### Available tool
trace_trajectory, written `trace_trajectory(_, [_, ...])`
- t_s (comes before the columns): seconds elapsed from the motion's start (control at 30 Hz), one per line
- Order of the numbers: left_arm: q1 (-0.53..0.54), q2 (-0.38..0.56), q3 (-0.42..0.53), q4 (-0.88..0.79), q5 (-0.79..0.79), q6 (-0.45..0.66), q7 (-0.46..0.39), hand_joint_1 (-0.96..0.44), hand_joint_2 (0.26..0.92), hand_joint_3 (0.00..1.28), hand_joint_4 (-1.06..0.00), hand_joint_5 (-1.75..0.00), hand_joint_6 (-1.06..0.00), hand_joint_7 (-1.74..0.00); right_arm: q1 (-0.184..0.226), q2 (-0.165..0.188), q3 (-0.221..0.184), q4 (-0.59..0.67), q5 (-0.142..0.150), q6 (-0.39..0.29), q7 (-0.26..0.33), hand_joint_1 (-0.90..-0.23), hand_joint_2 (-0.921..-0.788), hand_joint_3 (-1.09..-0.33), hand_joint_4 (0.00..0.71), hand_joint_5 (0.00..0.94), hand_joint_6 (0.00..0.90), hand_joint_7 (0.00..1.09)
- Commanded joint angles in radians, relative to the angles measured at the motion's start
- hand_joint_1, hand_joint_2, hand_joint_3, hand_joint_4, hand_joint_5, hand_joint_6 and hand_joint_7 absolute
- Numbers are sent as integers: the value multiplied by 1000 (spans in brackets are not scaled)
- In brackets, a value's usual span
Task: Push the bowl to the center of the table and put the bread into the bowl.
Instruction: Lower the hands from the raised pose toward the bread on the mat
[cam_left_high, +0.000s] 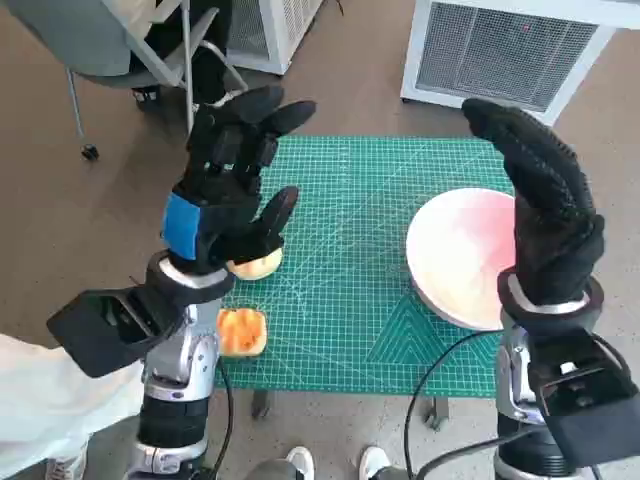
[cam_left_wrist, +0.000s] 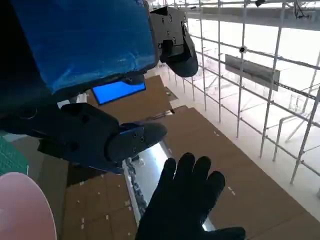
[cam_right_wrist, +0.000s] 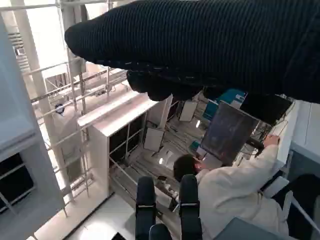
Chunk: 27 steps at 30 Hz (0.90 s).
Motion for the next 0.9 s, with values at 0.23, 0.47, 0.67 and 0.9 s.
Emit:
trace_trajectory(0.23, [-16, 8, 1, 13, 10, -7, -7, -349, 872, 544, 1, -759, 1, -850, 12, 2, 1, 5, -7, 8, -2, -461, -921, -543, 452, 11, 57, 724])
trace_trajectory(0.47, [-17, 9, 2, 17, 11, -6, -8, -349, 874, 540, 1, -758, 1, -847, 11, 0, 0, 10, -15, 2, -3, -459, -921, -544, 454, 11, 57, 723])
trace_trajectory(0.67, [-16, 10, 4, 18, 10, -7, -10, -343, 877, 537, 1, -758, 1, -847, 11, -1, -1, 14, -16, -3, -3, -457, -921, -544, 454, 11, 58, 723])
trace_trajectory(0.9, [-15, 9, 2, 21, 16, -7, -6, -337, 879, 535, 1, -756, 1, -844, 15, -16, -24, 38, -10, -18, -2, -459, -921, -543, 450, 8, 58, 722])
